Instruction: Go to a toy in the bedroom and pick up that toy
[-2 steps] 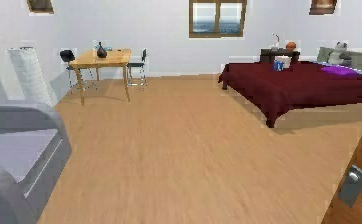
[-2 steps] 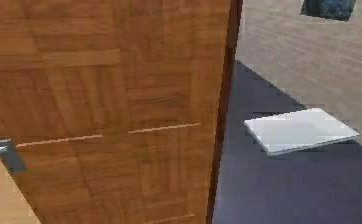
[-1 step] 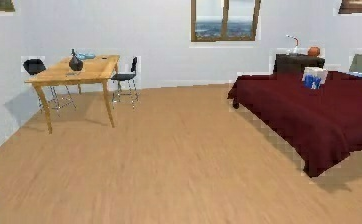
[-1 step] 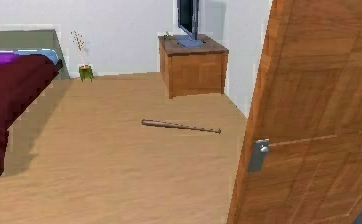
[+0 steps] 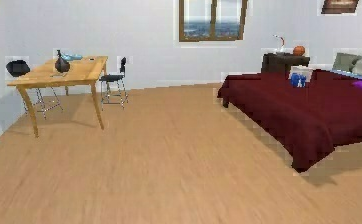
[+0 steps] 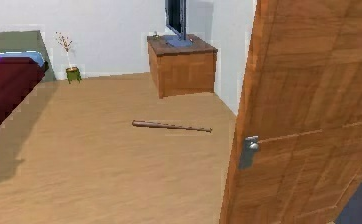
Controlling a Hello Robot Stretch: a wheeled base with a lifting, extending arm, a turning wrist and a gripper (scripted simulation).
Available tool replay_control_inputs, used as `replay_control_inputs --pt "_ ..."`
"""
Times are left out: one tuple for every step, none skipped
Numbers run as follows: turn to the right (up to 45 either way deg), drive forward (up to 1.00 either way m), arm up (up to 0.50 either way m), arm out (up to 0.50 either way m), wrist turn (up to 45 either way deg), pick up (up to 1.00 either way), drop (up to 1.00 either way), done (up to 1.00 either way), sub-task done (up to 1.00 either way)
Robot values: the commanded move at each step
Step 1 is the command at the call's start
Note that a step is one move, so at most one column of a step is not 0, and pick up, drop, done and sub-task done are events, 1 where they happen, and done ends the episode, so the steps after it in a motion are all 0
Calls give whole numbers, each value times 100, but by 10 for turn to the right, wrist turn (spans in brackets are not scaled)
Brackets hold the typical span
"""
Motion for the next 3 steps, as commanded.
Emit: replay_control_inputs --pt "0 100 0 0 0 0 0 0 0" --pt "0 100 0 0 0 0 0 0 0" --pt "0 100 0 0 0 0 0 0 0"
